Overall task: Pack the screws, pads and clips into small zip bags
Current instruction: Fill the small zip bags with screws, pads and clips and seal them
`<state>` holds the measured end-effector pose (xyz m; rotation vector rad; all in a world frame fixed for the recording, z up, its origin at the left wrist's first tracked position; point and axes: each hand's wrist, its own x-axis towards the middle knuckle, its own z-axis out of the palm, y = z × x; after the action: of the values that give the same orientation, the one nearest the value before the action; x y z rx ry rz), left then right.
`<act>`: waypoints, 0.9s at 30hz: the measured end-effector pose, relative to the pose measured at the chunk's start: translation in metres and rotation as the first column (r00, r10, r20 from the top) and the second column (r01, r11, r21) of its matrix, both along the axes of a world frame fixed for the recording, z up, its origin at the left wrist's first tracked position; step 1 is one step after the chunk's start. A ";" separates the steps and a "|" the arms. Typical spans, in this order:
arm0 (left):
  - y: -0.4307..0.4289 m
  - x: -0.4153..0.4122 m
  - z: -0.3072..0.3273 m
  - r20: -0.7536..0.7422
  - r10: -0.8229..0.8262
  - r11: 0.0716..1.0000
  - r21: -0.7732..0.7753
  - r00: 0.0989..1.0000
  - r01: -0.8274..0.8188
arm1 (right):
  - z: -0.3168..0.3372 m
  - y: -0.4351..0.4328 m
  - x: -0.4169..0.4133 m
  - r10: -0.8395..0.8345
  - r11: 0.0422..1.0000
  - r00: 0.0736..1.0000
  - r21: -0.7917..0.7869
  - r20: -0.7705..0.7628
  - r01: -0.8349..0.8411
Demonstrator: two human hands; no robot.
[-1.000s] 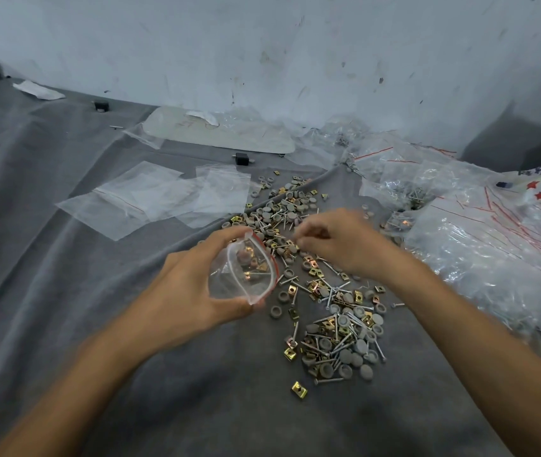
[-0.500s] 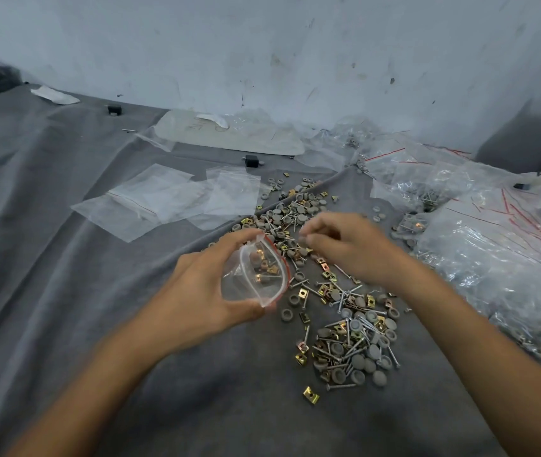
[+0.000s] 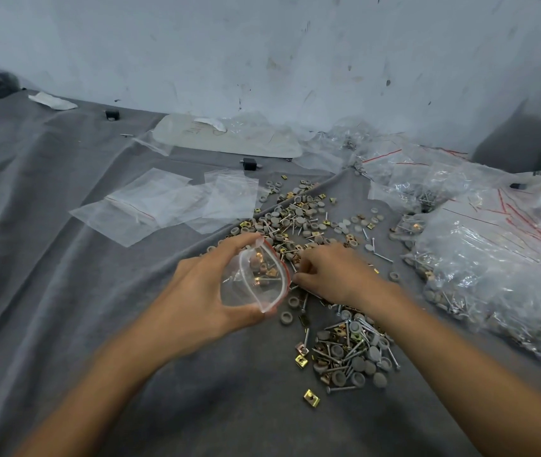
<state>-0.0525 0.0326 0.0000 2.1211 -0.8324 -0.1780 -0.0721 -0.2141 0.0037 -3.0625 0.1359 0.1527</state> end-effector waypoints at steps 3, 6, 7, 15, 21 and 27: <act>0.000 0.001 0.000 -0.005 -0.001 1.000 0.002 1.000 0.001 | 0.000 0.001 0.002 -0.007 1.000 1.000 0.017 -0.010 0.008; 0.000 0.001 0.000 0.007 -0.008 1.000 -0.003 1.000 0.008 | 0.015 -0.001 0.001 -0.049 0.988 0.991 0.148 0.121 0.031; 0.000 0.001 0.000 0.015 -0.007 1.000 -0.008 1.000 0.008 | 0.023 -0.001 -0.001 -0.067 0.966 0.982 0.259 0.175 0.020; 0.001 0.002 -0.003 0.049 0.011 0.999 -0.033 0.999 -0.010 | 0.057 0.013 -0.015 0.080 0.542 0.986 0.823 0.149 -0.168; 0.001 0.003 -0.003 0.043 0.009 1.000 -0.011 0.999 -0.008 | 0.023 0.012 -0.017 0.256 0.924 0.957 0.325 -0.138 -0.201; 0.001 0.003 -0.004 0.048 0.015 1.000 -0.011 0.999 -0.014 | 0.006 0.023 -0.019 0.256 0.950 0.941 0.234 -0.219 -0.204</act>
<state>-0.0494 0.0333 -0.0040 2.1283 -0.8438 -0.1149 -0.0911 -0.1908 0.0100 -2.8270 -0.2170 0.5286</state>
